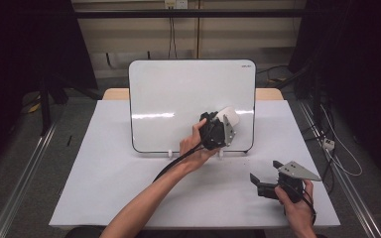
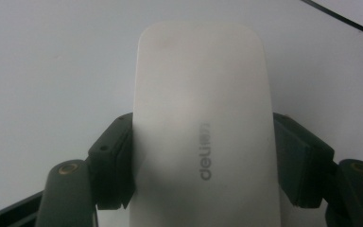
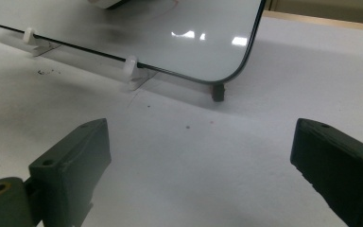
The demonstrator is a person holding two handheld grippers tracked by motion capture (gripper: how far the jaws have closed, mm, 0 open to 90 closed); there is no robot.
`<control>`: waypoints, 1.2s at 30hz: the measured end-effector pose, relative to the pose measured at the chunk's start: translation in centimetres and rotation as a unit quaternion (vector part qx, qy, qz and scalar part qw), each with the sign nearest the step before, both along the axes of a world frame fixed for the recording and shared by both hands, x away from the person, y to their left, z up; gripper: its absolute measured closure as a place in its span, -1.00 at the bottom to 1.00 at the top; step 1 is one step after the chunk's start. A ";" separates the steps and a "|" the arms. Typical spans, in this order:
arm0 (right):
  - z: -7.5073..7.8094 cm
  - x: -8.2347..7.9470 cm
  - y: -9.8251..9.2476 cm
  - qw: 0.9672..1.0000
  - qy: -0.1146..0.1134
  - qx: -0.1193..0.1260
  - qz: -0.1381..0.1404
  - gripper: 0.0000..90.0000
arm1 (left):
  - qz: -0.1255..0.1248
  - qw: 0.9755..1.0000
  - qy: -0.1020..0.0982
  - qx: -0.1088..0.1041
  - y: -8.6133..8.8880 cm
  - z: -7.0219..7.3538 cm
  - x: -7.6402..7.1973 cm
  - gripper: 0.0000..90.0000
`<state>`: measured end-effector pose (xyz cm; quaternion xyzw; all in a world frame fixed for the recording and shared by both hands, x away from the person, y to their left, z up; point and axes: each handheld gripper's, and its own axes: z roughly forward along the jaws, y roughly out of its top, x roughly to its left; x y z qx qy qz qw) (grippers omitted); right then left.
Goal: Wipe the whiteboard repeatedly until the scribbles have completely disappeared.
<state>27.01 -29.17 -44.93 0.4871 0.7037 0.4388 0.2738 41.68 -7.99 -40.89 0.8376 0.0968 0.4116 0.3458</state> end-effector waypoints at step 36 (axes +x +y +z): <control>0.0 -0.1 0.1 1.000 0.000 -0.001 0.001 -0.88 | 0.055 0.998 0.021 0.008 10.2 -1.0 -0.9 -0.31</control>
